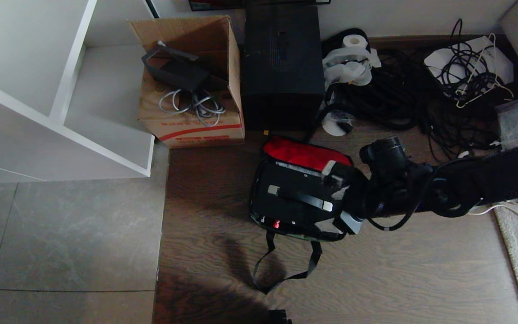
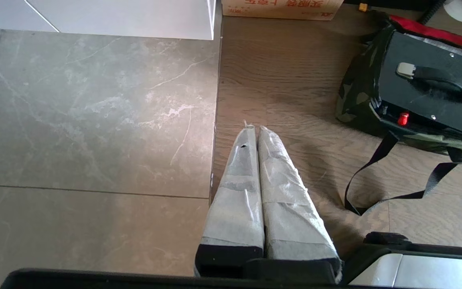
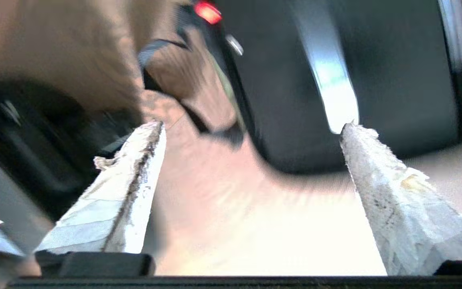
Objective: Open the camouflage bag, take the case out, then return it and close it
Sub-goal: Place the black box back, then close the top of the storage box
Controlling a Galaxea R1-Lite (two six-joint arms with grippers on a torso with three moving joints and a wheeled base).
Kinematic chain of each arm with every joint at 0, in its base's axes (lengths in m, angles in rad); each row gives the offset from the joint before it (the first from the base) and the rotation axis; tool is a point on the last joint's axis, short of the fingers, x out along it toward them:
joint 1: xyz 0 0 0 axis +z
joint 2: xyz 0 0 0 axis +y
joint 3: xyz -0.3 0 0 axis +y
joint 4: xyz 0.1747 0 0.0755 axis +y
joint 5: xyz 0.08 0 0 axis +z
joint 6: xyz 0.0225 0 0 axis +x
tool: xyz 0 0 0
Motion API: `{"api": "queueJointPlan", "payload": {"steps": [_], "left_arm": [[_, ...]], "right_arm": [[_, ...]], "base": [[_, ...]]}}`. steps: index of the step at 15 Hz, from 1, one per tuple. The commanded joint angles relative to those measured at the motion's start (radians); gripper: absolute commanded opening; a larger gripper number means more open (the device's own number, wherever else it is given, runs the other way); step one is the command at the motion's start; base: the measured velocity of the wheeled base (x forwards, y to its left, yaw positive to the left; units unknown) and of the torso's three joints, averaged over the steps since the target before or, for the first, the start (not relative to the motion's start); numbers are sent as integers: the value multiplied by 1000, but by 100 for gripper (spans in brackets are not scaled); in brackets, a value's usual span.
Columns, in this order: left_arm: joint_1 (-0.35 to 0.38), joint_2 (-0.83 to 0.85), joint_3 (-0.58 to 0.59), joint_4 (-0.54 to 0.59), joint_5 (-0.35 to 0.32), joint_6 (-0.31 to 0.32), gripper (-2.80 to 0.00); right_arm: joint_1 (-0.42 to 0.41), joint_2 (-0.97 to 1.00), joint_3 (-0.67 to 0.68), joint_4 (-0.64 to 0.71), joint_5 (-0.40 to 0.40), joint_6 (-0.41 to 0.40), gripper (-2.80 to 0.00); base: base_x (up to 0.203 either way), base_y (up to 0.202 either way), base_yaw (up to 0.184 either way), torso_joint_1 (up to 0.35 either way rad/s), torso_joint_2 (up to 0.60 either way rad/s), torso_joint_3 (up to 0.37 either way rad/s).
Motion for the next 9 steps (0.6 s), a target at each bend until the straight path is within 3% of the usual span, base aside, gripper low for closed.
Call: {"api": "queueJointPlan", "payload": {"steps": [1,3,4,6,7,9], "left_arm": [[2,-2,9,0,0,-1,-280],[1,-2,9,0,0,-1,-280],[2,-2,9,0,0,-1,-280],[2,-2,9,0,0,-1,-280],[2,-2,9,-2,0,-1,-280],[0,-2,9,0,0,-1,-280]], "right_arm": [[0,-59,11,45,-127,345,0],[-1,-33,15,120,-209,536,0],[-10,-15,12,142,-218,589,0],[-61,30,-6,111,-217,604,0],[-87,47,-15,83,-214,603,-280],[-134,59,-21,46,-197,604,-280]], "base": [[0,0,0,0,0,0],[0,0,0,0,0,0],[0,0,0,0,0,0],[0,0,0,0,0,0],[0,0,0,0,0,0],[0,0,0,0,0,0]]}}
